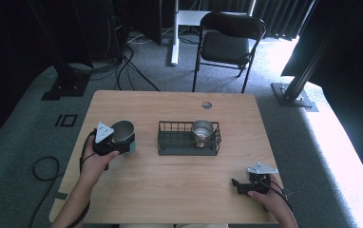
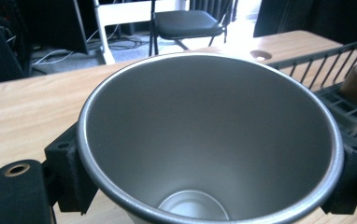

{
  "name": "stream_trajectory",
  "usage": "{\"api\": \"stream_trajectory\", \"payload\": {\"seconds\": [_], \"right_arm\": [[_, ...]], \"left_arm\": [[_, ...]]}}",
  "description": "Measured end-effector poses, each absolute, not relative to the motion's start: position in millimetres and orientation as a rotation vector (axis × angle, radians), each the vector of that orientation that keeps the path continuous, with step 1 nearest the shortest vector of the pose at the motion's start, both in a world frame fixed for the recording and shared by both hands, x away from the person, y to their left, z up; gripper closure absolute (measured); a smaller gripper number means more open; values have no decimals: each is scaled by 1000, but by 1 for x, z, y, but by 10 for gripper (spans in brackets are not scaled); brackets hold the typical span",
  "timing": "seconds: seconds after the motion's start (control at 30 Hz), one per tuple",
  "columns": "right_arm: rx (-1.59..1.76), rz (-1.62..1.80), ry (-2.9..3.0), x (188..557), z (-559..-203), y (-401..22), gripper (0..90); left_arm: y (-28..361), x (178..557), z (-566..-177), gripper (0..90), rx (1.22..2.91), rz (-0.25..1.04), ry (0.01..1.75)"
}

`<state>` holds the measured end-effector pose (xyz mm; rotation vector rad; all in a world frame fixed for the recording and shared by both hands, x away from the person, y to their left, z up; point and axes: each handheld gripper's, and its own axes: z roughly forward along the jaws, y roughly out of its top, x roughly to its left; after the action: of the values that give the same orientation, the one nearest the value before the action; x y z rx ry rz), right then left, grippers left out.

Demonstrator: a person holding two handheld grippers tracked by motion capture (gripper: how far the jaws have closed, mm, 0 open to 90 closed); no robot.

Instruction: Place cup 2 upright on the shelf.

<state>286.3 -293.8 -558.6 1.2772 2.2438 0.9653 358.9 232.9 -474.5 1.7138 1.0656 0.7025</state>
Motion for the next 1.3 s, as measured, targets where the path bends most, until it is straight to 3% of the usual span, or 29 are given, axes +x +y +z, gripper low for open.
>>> {"api": "stream_trajectory", "payload": {"seconds": [1.3], "right_arm": [[1277, 965, 2243, 286, -559, -294, 112]], "left_arm": [[173, 372, -389, 138, 1671, 697, 849]]}}
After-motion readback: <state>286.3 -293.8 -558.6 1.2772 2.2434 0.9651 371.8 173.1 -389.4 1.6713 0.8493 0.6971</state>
